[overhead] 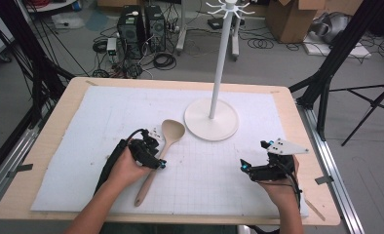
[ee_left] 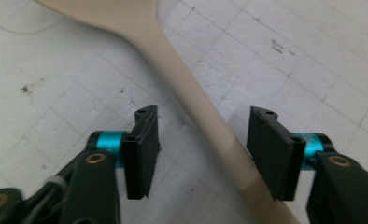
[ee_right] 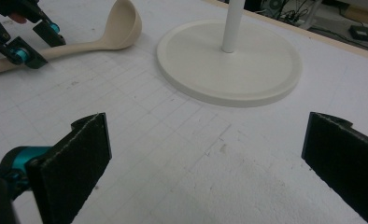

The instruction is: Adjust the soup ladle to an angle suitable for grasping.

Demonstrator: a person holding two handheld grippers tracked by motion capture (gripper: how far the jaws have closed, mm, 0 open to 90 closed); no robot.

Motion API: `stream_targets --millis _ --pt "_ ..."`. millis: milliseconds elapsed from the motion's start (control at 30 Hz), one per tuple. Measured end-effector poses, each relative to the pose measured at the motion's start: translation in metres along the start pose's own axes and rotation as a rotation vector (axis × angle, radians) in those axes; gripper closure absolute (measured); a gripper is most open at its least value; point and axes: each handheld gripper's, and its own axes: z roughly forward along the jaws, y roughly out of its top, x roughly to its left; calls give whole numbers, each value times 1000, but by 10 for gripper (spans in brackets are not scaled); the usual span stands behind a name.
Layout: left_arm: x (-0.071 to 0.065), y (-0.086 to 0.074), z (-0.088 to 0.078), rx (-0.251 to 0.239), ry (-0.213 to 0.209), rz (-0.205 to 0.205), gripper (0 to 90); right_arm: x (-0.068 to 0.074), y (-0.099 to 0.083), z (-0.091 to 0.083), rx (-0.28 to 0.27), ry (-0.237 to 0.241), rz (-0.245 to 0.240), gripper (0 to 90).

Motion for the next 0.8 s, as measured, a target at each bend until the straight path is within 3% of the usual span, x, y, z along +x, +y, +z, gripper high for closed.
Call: stream_targets --millis 333,700,800 --pt "-11 9 1 70 37 23 580 1 0 2 11 -2 -6 1" --pt "-14 21 3 158 60 -19 625 1 -1 3 14 -2 -6 1" --pt "-15 21 2 156 57 -21 668 1 -1 3 15 -4 -9 1"
